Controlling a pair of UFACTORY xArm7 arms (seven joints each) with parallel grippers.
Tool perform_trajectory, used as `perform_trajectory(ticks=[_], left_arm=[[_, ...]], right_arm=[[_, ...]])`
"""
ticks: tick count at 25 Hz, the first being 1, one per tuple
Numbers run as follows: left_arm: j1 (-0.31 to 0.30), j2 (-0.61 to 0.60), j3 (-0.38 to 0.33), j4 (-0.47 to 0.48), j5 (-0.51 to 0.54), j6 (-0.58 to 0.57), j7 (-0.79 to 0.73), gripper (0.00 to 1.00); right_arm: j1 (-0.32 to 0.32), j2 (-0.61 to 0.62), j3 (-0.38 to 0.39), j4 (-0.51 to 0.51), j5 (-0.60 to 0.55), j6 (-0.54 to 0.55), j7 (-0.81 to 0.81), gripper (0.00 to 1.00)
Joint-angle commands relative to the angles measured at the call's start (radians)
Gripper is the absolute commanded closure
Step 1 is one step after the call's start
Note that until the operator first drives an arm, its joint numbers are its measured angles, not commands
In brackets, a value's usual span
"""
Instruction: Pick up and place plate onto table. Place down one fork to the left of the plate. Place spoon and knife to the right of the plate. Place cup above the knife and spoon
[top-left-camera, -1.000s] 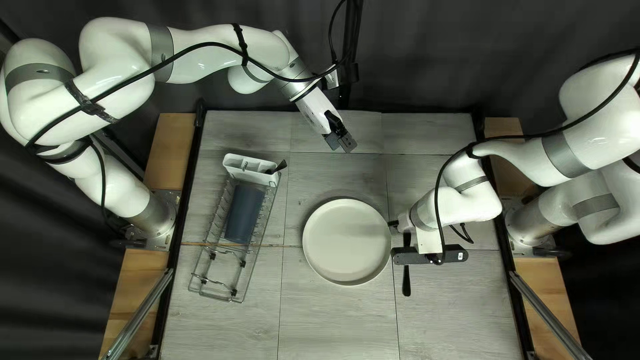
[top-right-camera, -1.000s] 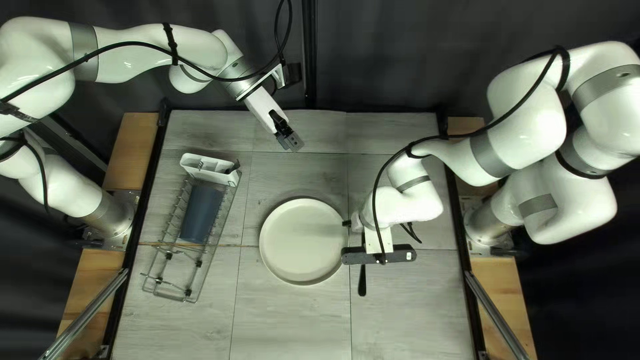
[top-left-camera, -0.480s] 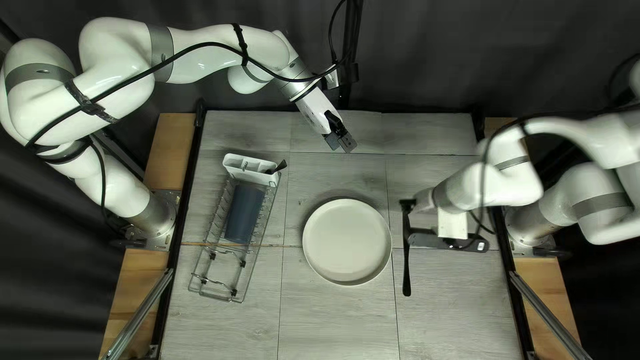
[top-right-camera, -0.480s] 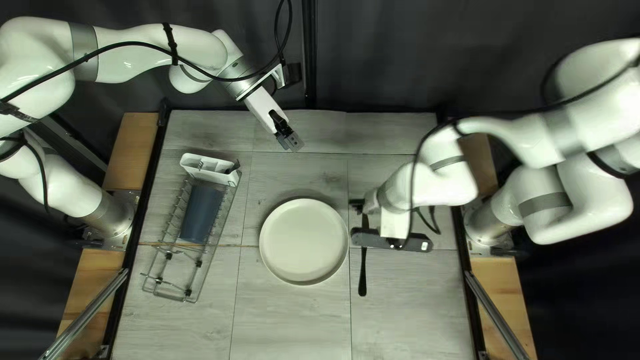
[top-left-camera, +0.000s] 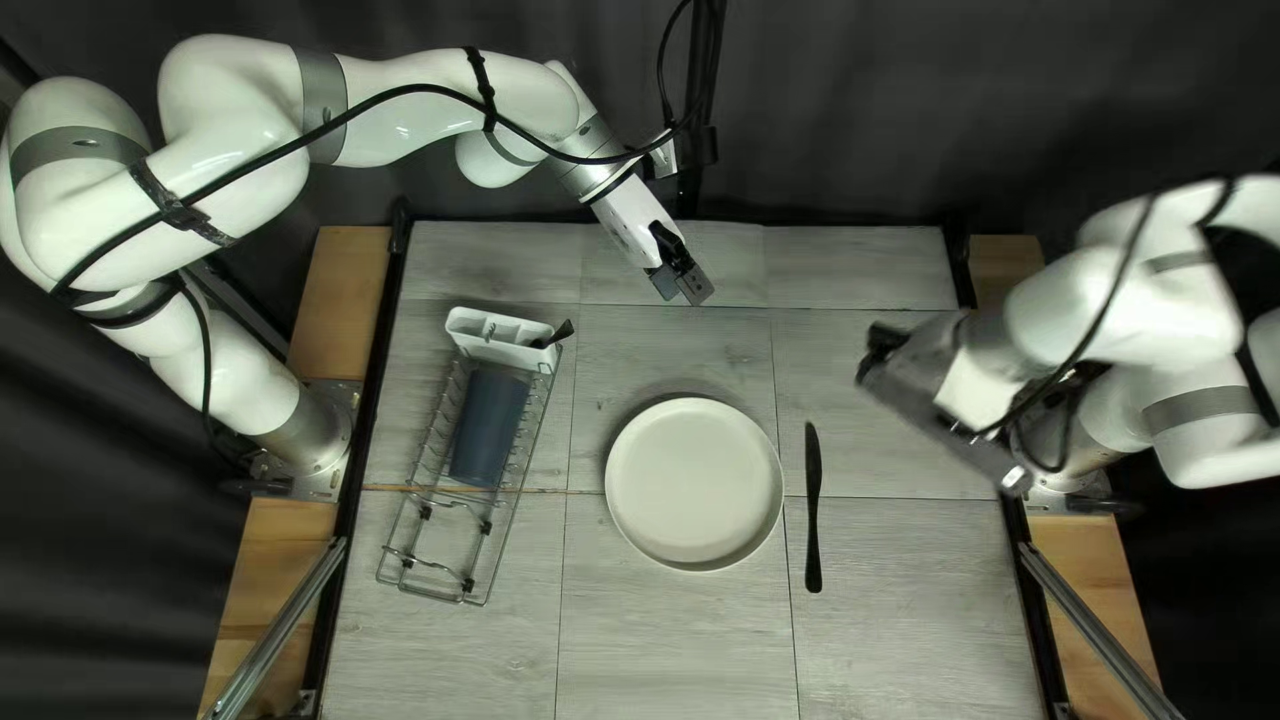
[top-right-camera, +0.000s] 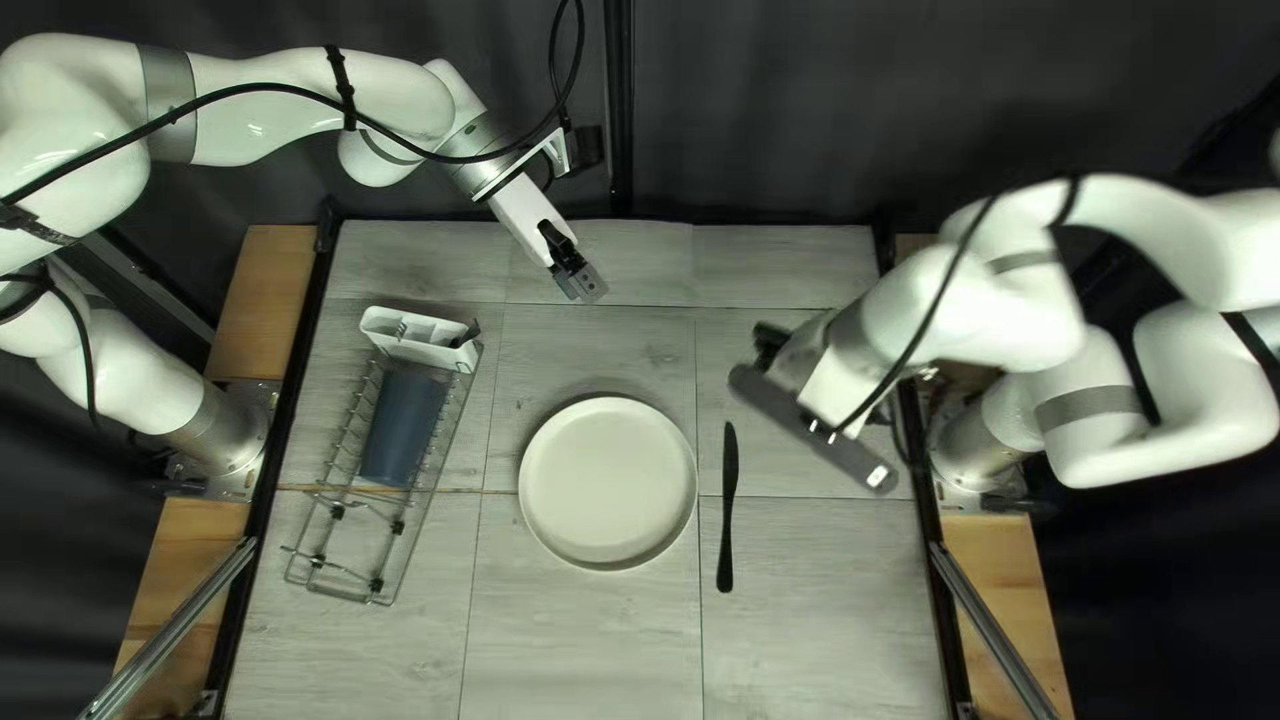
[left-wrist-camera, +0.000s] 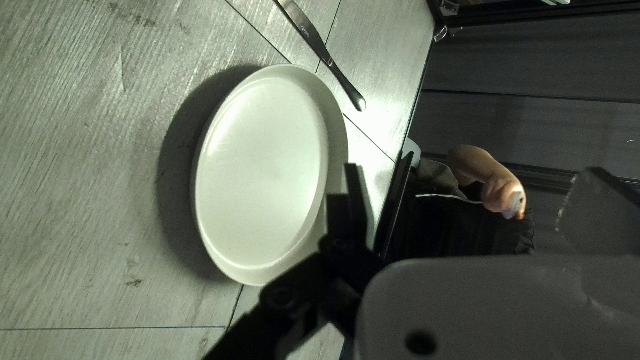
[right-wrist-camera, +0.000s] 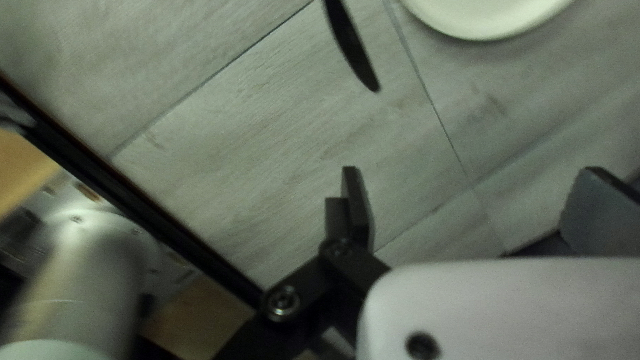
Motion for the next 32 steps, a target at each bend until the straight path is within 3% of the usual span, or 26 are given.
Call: perform_trajectory(ticks=[1, 13, 18, 27, 32], left_arm=[[0.000, 0.000, 0.000, 0.000, 0.000, 0.000, 0.000, 0.00], [0.003, 0.004, 0.002, -0.017, -0.024, 0.002, 0.019, 0.00], [-0.016, -0.040, -0.015, -0.032, 0.065, -0.049, 0.019, 0.00], [0.003, -0.084, 0.001, 0.001, 0.265, 0.086, 0.087, 0.00], [-0.004, -0.159, -0.011, -0.022, 0.334, 0.105, 0.065, 0.00]], right_arm=[[-0.062, -0.091, 0.040, 0.066, 0.034, 0.061, 0.150, 0.00], [-0.062, -0.091, 0.040, 0.066, 0.034, 0.061, 0.150, 0.00], [-0.062, -0.091, 0.040, 0.066, 0.034, 0.061, 0.150, 0.00], [-0.062, -0.091, 0.040, 0.066, 0.034, 0.061, 0.150, 0.00], [-0.062, -0.091, 0.040, 0.066, 0.034, 0.061, 0.150, 0.00]])
